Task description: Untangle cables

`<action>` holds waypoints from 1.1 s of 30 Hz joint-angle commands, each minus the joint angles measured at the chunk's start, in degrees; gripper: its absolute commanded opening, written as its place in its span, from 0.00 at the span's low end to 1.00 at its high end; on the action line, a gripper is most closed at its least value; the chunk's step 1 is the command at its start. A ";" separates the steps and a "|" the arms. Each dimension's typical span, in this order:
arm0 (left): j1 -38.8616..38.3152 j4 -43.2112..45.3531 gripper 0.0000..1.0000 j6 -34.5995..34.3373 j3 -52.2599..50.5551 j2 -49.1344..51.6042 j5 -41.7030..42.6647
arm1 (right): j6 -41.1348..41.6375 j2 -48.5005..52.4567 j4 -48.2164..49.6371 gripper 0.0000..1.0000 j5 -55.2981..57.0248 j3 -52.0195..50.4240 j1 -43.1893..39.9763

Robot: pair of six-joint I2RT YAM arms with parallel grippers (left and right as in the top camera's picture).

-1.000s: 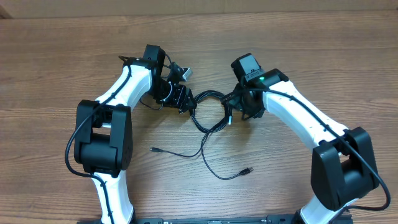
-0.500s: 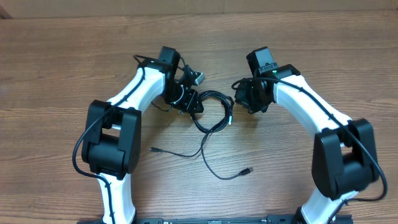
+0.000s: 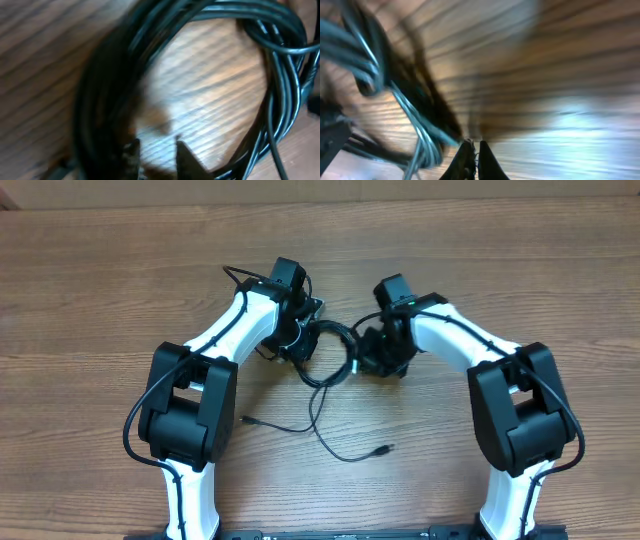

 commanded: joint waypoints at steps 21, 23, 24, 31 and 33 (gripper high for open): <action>2.67 -11.39 0.40 -18.05 6.27 -3.80 -12.96 | -17.03 0.26 -5.77 0.06 6.69 10.27 6.75; 4.46 -11.13 0.42 -20.68 5.25 -3.80 -14.27 | -19.43 0.26 -2.16 0.08 6.88 10.32 6.78; 5.53 -10.99 0.43 -22.08 4.85 -3.80 -14.49 | -20.37 0.28 0.02 0.12 6.93 10.25 6.78; 13.05 -8.96 0.62 -29.35 1.36 -3.80 -14.12 | -26.73 1.01 15.06 0.39 11.47 8.68 7.45; 14.51 -8.33 0.62 -30.10 0.55 -3.80 -13.22 | -28.09 2.14 18.32 0.48 11.39 8.68 7.76</action>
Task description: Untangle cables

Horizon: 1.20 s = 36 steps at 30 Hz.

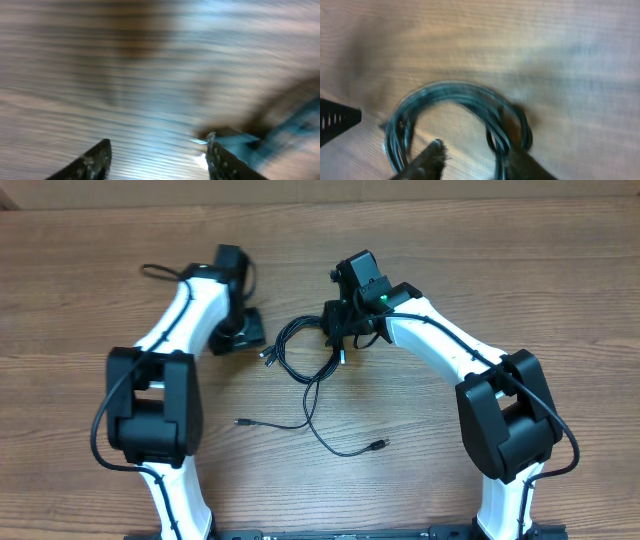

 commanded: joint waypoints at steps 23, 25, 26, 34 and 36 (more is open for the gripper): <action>2.34 1.09 0.75 -4.70 -1.81 -1.95 0.59 | 32.70 8.37 -9.57 0.04 8.63 -0.35 -6.05; 2.34 1.16 0.74 -4.70 -1.81 -1.95 0.61 | 39.08 8.37 -15.17 0.04 8.13 -0.35 -7.02; 2.34 1.18 0.75 -4.70 -1.81 -1.95 0.61 | 41.09 8.37 -17.33 0.04 7.63 -0.35 -7.26; 2.34 1.40 0.75 -4.68 -1.81 -1.95 0.66 | 44.48 8.37 -25.70 0.04 -5.25 -0.35 -3.80; 2.34 1.40 0.75 -4.61 -1.81 -1.95 0.66 | 44.52 8.37 -25.70 0.04 -6.71 -0.35 -1.77</action>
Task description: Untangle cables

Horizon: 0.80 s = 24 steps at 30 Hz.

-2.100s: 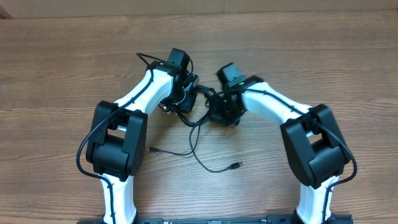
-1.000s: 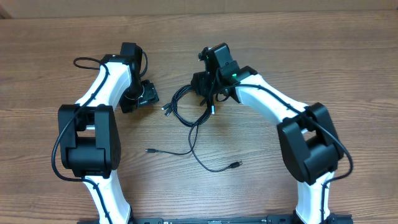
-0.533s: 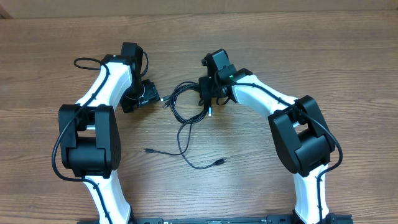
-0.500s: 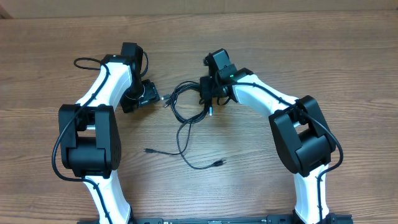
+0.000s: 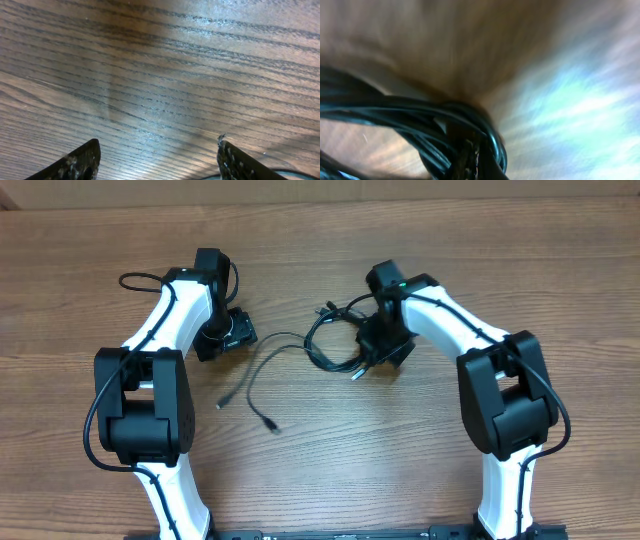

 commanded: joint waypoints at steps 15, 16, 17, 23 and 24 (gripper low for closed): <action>-0.42 3.21 0.75 20.04 -0.46 -1.95 25.27 | -9.22 2.23 -2.75 0.04 -13.62 5.68 9.20; -0.42 3.23 0.75 21.88 -0.46 -1.95 27.85 | -10.51 2.23 -3.87 0.04 -13.62 6.47 8.68; -0.42 3.23 0.75 23.43 -0.46 -1.95 30.05 | -11.54 2.23 -4.92 0.04 -13.60 7.10 8.09; -1.31 3.30 0.59 24.98 -0.79 -1.92 32.79 | -13.49 2.23 -8.44 0.14 -13.62 7.61 5.01; -1.79 3.48 0.59 24.98 -1.05 -1.95 32.74 | -13.20 2.23 -9.09 0.16 -13.60 7.58 4.81</action>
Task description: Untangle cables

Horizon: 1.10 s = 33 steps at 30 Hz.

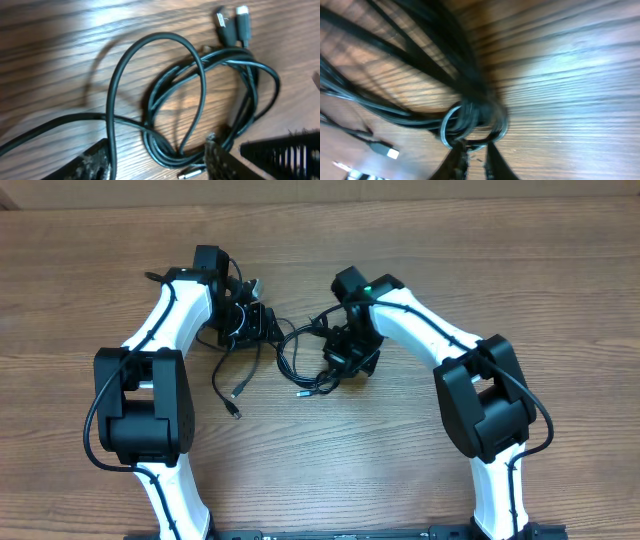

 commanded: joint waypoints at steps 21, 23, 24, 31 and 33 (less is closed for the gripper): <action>-7.76 -4.85 0.53 -12.61 1.55 -14.80 -21.42 | 12.50 0.13 -1.42 0.61 8.74 -2.47 -0.59; -8.13 -5.07 0.54 -14.03 1.55 -16.11 -21.18 | 12.57 0.13 -1.97 0.61 8.68 -2.49 -1.55; -8.41 -5.20 0.52 -14.08 1.55 -16.31 -21.22 | 12.59 0.13 -2.16 0.60 8.68 -2.49 -1.95; -11.61 -5.38 0.21 -15.41 0.42 -11.50 -21.24 | 13.22 0.13 -2.93 0.40 7.08 -2.49 -2.45; -12.35 -5.03 0.20 -15.80 0.42 -8.74 -20.55 | 13.22 0.13 -2.95 0.37 7.02 -2.49 -2.45</action>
